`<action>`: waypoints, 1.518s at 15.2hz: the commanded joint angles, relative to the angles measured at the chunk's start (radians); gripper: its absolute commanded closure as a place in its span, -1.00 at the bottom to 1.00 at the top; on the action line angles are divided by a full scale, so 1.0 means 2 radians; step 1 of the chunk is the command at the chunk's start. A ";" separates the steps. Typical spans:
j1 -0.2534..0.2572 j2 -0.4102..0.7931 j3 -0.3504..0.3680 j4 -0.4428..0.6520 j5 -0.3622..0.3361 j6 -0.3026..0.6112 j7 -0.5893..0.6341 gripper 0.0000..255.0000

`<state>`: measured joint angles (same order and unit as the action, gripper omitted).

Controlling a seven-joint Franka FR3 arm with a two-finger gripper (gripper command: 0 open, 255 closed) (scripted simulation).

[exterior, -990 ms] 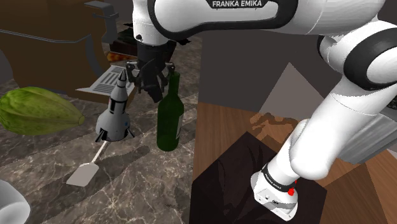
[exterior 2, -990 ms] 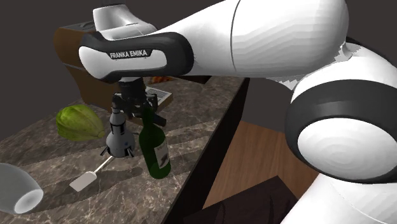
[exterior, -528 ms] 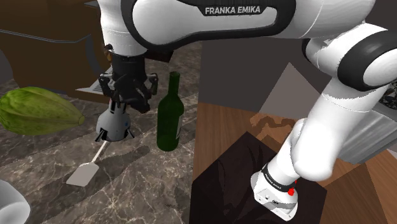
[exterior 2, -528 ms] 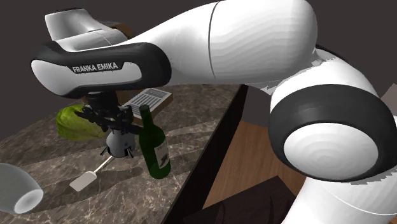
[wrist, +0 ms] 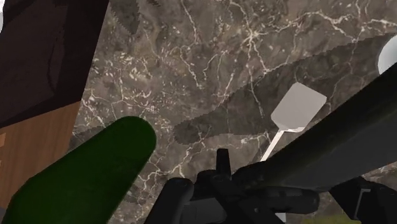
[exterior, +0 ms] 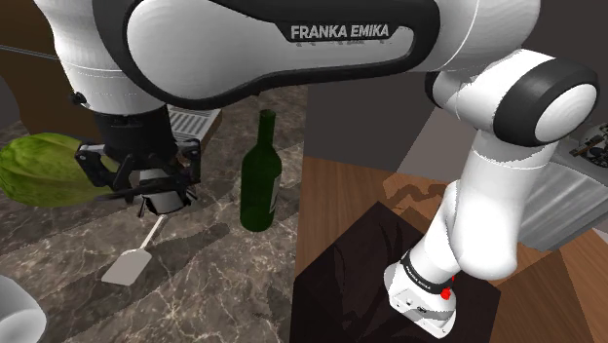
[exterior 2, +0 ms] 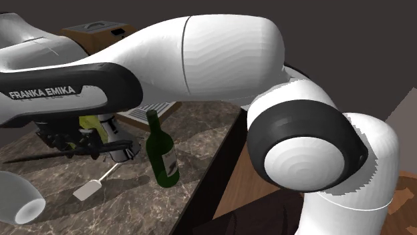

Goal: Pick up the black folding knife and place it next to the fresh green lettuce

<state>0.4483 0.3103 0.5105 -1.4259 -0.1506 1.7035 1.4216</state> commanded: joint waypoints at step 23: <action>0.012 0.036 -0.004 -0.103 -0.023 0.134 0.032 1.00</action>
<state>0.4733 0.3819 0.5040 -1.6221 -0.1953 1.9595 1.4863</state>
